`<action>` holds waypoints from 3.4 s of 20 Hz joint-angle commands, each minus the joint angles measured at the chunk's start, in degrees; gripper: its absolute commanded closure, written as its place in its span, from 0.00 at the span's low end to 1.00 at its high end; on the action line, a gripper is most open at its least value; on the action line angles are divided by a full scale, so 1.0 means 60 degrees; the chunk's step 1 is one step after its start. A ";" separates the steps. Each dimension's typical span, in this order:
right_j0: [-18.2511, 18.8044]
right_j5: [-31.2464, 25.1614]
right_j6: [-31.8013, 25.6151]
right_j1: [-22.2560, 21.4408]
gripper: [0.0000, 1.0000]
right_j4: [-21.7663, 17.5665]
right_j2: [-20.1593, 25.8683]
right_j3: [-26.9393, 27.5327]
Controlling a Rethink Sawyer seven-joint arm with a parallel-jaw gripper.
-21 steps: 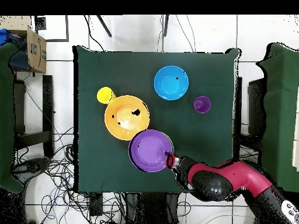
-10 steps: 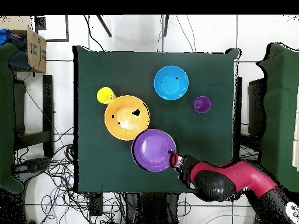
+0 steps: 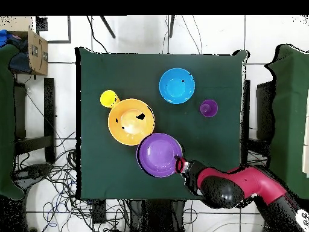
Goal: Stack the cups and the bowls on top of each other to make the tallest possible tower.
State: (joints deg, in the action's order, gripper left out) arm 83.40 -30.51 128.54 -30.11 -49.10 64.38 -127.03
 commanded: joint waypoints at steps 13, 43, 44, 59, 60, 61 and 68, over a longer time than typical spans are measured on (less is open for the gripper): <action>-0.0593 0.0030 -0.1999 0.0293 1.00 -0.0773 -0.0400 0.0633; -0.0720 -0.0050 -0.2000 0.0178 0.00 -0.0752 -0.0364 0.0828; -0.0719 -0.0052 -0.1979 0.0149 0.00 -0.0724 -0.0344 0.0812; -0.1214 -0.0240 -0.0955 -0.1438 0.00 0.0370 0.0170 0.0216; -0.1263 -0.0220 -0.0901 -0.1542 0.00 0.0434 0.0177 0.0176; -0.1326 -0.0138 -0.0834 -0.1591 0.00 0.0414 0.0125 0.0153; -0.1532 0.0085 -0.0810 -0.1657 0.00 0.0484 -0.0144 0.0089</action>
State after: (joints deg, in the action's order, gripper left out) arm 78.14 -30.52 128.54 -39.73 -45.63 64.53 -126.33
